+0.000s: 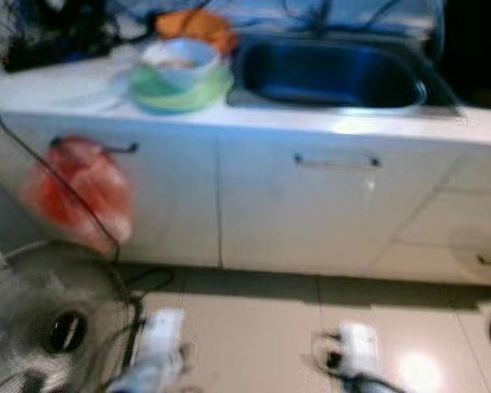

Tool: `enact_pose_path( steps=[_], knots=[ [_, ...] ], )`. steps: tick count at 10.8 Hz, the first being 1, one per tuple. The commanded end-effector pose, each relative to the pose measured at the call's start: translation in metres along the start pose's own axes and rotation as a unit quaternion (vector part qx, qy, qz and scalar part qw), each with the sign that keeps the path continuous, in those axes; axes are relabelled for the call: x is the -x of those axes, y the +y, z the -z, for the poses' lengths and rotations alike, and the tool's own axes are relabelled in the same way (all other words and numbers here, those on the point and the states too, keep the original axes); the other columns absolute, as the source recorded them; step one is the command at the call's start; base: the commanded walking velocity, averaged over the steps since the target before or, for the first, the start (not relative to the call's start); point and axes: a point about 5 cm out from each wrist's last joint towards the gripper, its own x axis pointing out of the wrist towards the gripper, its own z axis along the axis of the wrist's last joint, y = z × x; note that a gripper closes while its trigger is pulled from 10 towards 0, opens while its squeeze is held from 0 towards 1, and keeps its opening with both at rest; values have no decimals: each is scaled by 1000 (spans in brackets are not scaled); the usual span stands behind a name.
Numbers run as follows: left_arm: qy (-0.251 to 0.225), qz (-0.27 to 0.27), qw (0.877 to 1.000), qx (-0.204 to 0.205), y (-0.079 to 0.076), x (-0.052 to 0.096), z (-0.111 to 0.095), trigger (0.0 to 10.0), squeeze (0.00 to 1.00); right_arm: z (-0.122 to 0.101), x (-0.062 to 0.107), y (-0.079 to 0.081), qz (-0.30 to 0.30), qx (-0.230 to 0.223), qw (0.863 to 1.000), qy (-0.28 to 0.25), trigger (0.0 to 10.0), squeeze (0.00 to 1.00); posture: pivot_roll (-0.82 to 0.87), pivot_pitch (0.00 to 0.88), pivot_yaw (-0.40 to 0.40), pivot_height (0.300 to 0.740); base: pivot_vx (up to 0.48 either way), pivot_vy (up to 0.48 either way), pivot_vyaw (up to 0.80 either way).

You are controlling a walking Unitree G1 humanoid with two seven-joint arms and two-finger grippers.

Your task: Kitchen organization

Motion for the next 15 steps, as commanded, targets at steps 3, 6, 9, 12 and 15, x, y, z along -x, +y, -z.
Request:
enact_pose_path(
  steps=[3, 6, 9, 12, 15],
  knots=[
    [-7, 11, 1000, 0, -10, -2, -5, 10000, 0, 5, 4, -12, 16, -3, 1000, 8, 10000, 0, 85, 102, 0, 740, 347, 0, 0],
    [-7, 10, 1000, 0, -10, -1, -4, 10000, 0, 5, 4, -12, 15, -3, 1000, 8, 10000, 0, 91, 109, -2, 740, 344, 0, 0],
    [-6, 10, 1000, 1, -10, -1, -4, 10000, 0, 6, 4, -12, 14, -1, 1000, 9, 10000, 0, 93, 115, -3, 740, 316, 0, 0],
    [-9, 7, 1000, 3, -9, -1, -5, 10000, 0, 5, 4, -12, 12, 1, 1000, 10, 10000, 0, 95, 110, -1, 740, 0, 0, 0],
    [-16, 2, 1000, 1, -9, -1, -6, 10000, 0, 5, 4, -12, 14, 6, 1000, 10, 10000, 0, 92, 109, 1, 740, 0, 0, 0]
  ],
)
